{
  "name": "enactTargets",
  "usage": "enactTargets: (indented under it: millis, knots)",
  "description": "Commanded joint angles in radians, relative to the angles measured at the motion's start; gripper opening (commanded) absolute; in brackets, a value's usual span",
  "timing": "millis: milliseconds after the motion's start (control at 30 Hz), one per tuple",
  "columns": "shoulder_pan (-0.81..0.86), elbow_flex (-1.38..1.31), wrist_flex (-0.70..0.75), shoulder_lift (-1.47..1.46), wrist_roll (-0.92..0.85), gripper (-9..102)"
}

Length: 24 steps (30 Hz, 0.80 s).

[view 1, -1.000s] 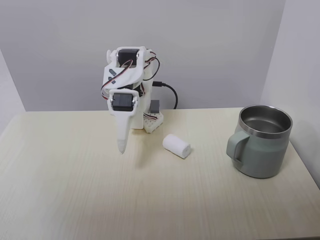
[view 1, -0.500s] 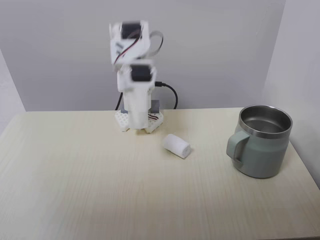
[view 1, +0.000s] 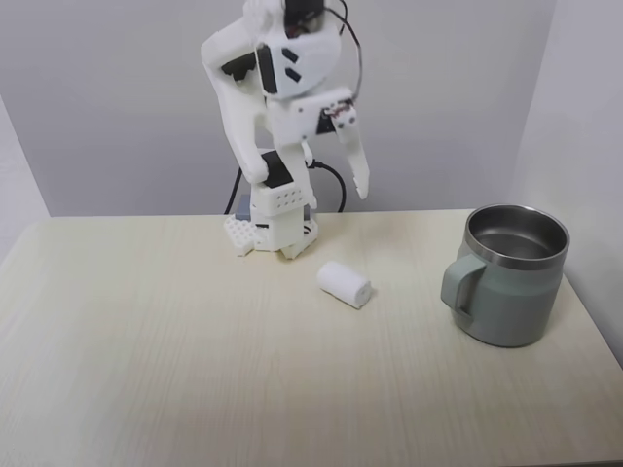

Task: Grasp a dressing and put it in the cup.

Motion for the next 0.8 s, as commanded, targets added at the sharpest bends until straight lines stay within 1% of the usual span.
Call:
enactTargets:
  millis: [0, 133, 367, 533, 633, 767]
  knots:
    - [-0.025, -0.031, 0.014, 0.071, -0.078, 23]
    - [-0.078, -0.118, -0.069, 0.123, -0.087, 23]
    - [-0.107, -0.345, -0.370, 0.296, -0.083, 23]
    - [-0.104, -0.387, -0.548, 0.486, -0.077, 23]
    - [-0.106, -0.383, -0.611, 0.575, -0.074, 23]
    - [-0.115, -0.360, -0.615, 0.611, -0.063, 23]
